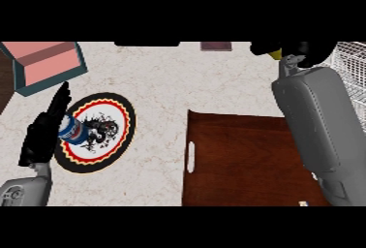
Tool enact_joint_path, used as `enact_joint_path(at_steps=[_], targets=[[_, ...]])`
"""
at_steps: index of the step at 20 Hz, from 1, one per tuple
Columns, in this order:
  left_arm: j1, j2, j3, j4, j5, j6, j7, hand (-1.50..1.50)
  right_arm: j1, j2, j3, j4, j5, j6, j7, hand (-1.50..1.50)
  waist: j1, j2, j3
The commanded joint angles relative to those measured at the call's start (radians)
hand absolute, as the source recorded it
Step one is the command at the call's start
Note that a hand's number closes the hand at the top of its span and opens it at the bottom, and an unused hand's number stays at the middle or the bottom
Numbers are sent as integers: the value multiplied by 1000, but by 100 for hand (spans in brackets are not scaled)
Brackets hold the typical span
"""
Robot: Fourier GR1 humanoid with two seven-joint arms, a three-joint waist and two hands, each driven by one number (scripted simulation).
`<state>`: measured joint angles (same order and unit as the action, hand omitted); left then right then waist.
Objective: Pick the lemon from the tray and place it in the tiered basket
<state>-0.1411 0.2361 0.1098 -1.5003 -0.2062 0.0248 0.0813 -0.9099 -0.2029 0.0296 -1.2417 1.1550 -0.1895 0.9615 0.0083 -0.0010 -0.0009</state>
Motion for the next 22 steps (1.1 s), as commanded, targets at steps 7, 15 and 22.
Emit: enact_joint_path(at_steps=[7, 15, 22], targets=[[-43, -28, 1, 71, -21, 24, -19, 0, -86, -134, -157, 9, -144, 128, -110, 150, -7, 2, 1], [1, -19, 7, 22, -4, -4, -37, 0, -79, -289, -148, 280, -55, 107, -287, 150, 7, 4, 1], [14, -31, -2, 25, -24, 13, -46, 0, -84, -475, -157, 459, 47, 105, -357, 150, 10, 7, 1]])
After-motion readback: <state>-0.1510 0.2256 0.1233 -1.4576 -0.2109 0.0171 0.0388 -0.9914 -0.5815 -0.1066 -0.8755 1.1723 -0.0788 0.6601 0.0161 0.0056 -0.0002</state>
